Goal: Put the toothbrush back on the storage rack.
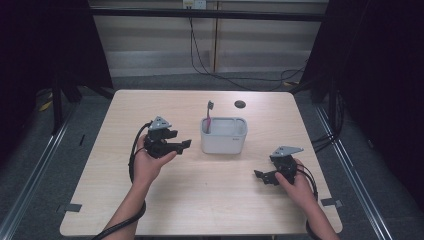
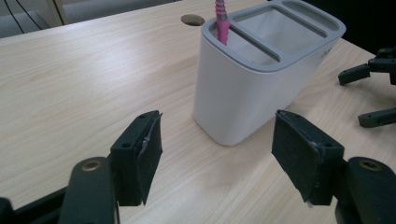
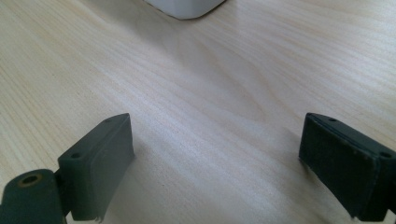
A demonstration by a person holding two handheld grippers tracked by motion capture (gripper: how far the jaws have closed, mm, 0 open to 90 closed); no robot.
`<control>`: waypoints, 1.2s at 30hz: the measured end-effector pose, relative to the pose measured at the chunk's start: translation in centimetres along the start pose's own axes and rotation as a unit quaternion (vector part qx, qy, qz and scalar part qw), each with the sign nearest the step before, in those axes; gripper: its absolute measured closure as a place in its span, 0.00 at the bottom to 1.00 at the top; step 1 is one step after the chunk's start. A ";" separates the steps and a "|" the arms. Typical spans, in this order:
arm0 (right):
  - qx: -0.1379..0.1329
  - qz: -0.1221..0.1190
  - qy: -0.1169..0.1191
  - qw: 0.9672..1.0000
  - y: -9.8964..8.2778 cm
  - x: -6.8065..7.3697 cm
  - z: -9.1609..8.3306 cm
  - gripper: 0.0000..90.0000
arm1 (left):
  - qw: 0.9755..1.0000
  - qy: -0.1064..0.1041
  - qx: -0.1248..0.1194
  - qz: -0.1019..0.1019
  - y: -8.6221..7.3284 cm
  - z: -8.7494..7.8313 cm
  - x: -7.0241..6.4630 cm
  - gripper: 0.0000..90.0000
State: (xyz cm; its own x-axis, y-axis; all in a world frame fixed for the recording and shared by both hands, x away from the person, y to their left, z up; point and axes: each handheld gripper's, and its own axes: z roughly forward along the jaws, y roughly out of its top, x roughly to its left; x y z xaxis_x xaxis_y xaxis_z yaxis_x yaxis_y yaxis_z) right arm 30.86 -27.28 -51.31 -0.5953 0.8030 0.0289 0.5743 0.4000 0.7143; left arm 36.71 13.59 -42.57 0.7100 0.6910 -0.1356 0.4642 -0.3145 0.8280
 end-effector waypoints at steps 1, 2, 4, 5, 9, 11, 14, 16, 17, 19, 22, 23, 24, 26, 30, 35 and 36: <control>0.000 0.000 0.000 1.000 0.0 0.0 0.0 0.10 | 1.000 0.000 0.000 0.000 0.0 0.0 0.0 0.36; 0.000 0.000 0.000 1.000 0.0 0.0 0.0 0.10 | 1.000 -0.002 0.002 0.003 0.0 -0.1 0.1 0.36; 0.000 0.000 0.000 1.000 0.0 0.0 0.0 0.10 | 1.000 -0.001 0.000 0.000 -0.2 -0.2 0.1 0.36; 0.000 0.000 0.000 1.000 0.0 0.0 0.0 0.10 | 1.000 -0.001 0.005 0.006 -0.2 -0.3 0.2 0.36; 0.000 0.000 0.000 1.000 0.0 0.0 0.0 0.10 | 1.000 0.000 0.007 0.006 -0.5 -0.5 0.3 0.36; 0.000 0.001 0.001 1.000 0.0 0.0 0.0 0.10 | 1.000 0.000 0.008 0.006 -0.8 -0.7 0.4 0.36; 0.001 0.001 0.001 1.000 0.0 0.0 0.0 0.10 | 1.000 0.001 0.008 0.007 -0.9 -0.8 0.5 0.36; 0.000 0.000 0.001 1.000 0.0 0.0 0.0 0.10 | 1.000 0.003 0.007 0.003 -1.1 -0.9 0.6 0.36; 0.000 0.000 0.000 1.000 0.0 0.0 0.0 0.10 | 1.000 0.003 0.010 0.004 -1.2 -1.0 0.7 0.36; 0.000 0.000 0.001 1.000 0.0 0.0 0.0 0.10 | 1.000 0.003 0.010 0.004 -1.3 -1.1 0.8 0.36; 0.000 0.001 0.000 1.000 0.0 0.0 0.0 0.10 | 1.000 0.005 0.012 0.002 -1.6 -1.3 0.9 0.36; 0.000 0.001 0.000 1.000 0.0 0.0 0.0 0.10 | 1.000 0.004 0.010 -0.002 -1.7 -1.3 0.9 0.36; 0.000 0.001 0.001 1.000 0.0 0.0 0.0 0.10 | 1.000 0.005 0.010 -0.002 -1.8 -1.4 0.9 0.36; 0.000 0.001 0.000 1.000 0.0 0.0 0.0 0.10 | 1.000 0.005 0.008 -0.007 -2.0 -1.5 1.0 0.36; 0.000 0.000 0.000 1.000 0.0 0.0 0.0 0.10 | 1.000 0.005 0.007 -0.011 -2.5 -1.7 1.2 0.35; 0.000 0.000 0.000 1.000 0.0 0.0 0.0 0.10 | 1.000 0.006 0.012 -0.012 -3.1 -1.8 1.3 0.35; 0.000 0.001 0.000 1.000 0.0 0.0 0.0 0.10 | 1.000 0.007 0.014 -0.009 -3.2 -1.9 1.4 0.35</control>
State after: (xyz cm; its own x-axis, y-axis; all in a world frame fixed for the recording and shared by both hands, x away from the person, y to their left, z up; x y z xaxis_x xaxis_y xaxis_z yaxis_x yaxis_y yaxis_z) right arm 30.85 -27.28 -51.31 -0.5950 0.8032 0.0302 0.5753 0.3993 0.7139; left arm 35.27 16.77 -44.37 0.6939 0.7060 -0.1415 0.4912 -0.3204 0.8100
